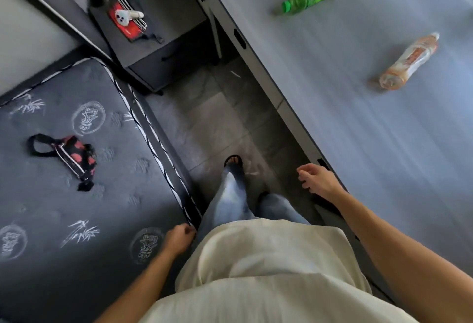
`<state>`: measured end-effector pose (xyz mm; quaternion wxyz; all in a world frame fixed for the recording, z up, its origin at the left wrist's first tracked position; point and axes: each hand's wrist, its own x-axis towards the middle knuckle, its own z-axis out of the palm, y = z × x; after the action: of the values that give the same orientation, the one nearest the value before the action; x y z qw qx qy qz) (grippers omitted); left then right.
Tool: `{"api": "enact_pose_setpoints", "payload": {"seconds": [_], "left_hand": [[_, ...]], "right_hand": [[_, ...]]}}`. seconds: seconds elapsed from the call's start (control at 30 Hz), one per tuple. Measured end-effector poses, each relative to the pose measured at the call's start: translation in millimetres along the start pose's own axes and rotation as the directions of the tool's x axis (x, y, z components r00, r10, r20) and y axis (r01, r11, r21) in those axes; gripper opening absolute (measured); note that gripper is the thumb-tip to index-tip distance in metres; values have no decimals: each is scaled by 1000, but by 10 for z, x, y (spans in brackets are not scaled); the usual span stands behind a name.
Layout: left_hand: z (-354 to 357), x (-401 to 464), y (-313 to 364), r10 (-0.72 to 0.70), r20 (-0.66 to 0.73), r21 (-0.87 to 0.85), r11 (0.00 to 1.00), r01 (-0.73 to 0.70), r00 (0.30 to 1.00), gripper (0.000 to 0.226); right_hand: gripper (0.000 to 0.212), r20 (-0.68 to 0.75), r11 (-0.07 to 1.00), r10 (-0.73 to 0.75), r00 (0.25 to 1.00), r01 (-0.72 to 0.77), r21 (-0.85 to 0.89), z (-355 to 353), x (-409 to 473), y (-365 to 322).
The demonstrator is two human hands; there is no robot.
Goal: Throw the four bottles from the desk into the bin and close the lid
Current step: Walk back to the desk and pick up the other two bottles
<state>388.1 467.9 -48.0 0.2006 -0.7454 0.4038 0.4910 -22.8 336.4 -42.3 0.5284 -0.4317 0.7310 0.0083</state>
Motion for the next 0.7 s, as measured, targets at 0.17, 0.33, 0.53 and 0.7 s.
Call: {"api": "enact_pose_setpoints", "payload": {"seconds": [0.17, 0.33, 0.53, 0.7], "left_hand": [[-962, 407, 804, 139, -50, 31, 990, -137, 989, 21], [-1653, 749, 1767, 306, -29, 89, 949, -302, 952, 20], [-2001, 1054, 2730, 411, 23, 217, 888, -405, 912, 23], [-2123, 1205, 3216, 424, 62, 320, 849, -420, 904, 19]], "right_hand": [[26, -27, 991, 131, 991, -131, 19, 118, -27, -91], [25, -21, 953, 297, 955, -295, 75, 232, -262, 4], [24, 1, 874, 418, 909, -402, 271, 219, -364, 102], [26, -47, 851, 426, 904, -382, 361, -83, -102, 10]]}}
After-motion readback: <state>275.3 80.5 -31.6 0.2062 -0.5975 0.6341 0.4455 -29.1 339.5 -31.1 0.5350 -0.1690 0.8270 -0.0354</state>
